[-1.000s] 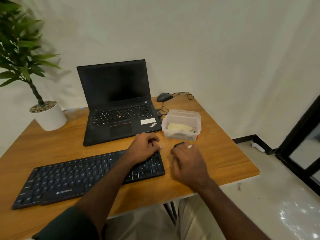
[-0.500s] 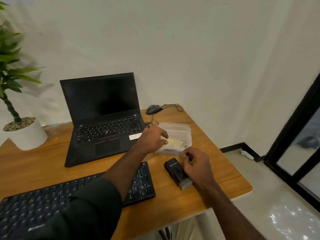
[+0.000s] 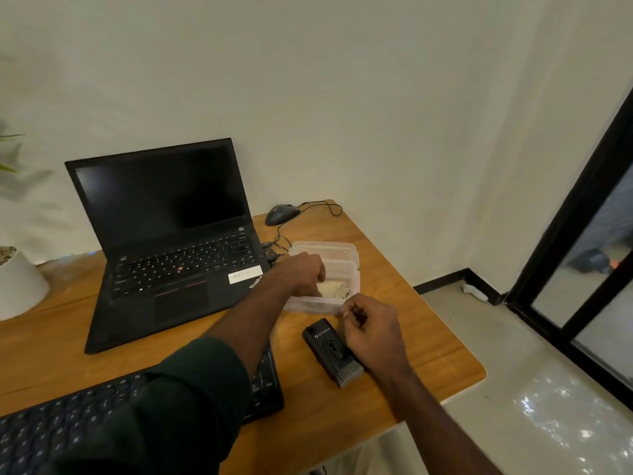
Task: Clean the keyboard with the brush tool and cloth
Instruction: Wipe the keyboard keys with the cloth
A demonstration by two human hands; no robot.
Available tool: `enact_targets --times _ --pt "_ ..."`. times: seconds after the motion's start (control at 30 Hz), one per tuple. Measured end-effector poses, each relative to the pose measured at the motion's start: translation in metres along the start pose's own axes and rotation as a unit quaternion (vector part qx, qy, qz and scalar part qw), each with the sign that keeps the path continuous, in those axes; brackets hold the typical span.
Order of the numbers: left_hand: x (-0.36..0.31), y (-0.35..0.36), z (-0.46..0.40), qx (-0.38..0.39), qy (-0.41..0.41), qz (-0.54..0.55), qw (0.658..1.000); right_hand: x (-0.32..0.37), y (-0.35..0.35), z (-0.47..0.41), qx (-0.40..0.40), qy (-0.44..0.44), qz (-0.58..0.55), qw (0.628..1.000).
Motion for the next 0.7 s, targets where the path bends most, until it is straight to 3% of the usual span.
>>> enact_targets --times 0.13,0.27,0.4,0.57,0.7 --pt "-0.004 -0.01 0.01 -0.064 0.019 0.072 0.995 -0.001 -0.002 0.001 -0.014 -0.001 0.006 1.0" --pt "-0.006 -0.035 0.045 -0.163 0.017 0.259 0.952 0.006 -0.009 0.004 -0.041 -0.036 -0.013 0.998" --pt "-0.008 -0.055 0.099 -0.178 -0.004 0.438 0.881 0.01 -0.019 0.007 -0.074 -0.042 -0.006 0.996" --pt "0.018 -0.025 0.162 -0.131 -0.133 0.632 0.752 0.048 -0.024 0.014 -0.11 -0.057 -0.04 0.992" --pt "0.021 -0.001 0.195 -0.066 -0.125 0.729 0.67 0.099 -0.001 0.027 -0.042 0.012 -0.152 0.988"
Point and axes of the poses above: each hand's wrist, its own z-axis away from the middle knuckle, its own y-axis out of the palm, x = y × z, the point moved 6 cm from there along -z, towards the middle knuckle, and after that the axes turned 8 degrees about z, right-handed, at the moved point
